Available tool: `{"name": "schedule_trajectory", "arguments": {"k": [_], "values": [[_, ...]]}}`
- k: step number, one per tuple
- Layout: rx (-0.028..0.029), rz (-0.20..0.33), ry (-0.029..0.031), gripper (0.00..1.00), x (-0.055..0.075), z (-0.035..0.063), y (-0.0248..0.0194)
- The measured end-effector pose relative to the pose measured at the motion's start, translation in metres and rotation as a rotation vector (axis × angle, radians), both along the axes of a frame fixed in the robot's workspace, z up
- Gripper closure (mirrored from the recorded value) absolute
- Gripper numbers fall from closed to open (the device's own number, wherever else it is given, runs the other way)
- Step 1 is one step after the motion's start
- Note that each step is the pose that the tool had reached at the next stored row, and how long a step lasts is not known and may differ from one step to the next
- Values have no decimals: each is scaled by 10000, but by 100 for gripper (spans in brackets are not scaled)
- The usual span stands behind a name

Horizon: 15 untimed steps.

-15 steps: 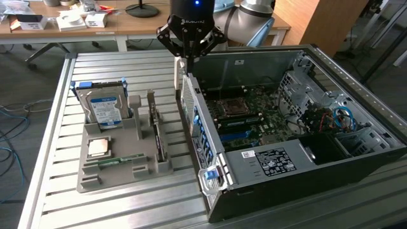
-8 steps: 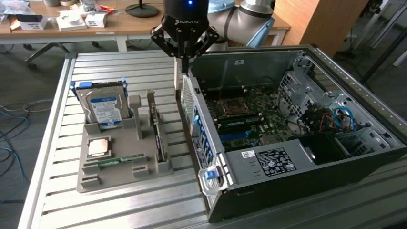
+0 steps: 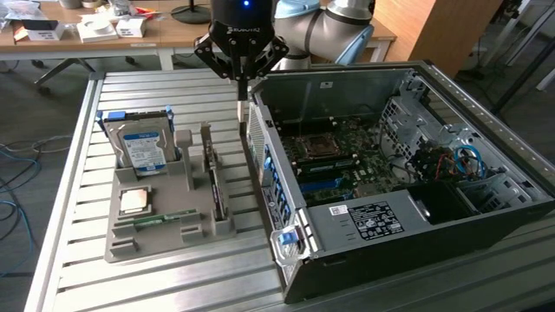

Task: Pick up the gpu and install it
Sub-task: 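Reach for the gpu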

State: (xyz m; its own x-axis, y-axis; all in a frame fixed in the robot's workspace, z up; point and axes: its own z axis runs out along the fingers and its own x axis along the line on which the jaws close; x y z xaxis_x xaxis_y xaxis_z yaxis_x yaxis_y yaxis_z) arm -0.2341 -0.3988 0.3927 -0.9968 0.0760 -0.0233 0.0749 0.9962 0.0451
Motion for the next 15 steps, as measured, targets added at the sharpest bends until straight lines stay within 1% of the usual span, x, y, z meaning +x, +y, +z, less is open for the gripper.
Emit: {"name": "schedule_trajectory", "arguments": {"k": [5,9,15], "values": [[0,-3,0,89,-89,-1,0],[0,-4,0,89,-119,-1,0],[0,-4,0,89,-266,-2,0]]}}
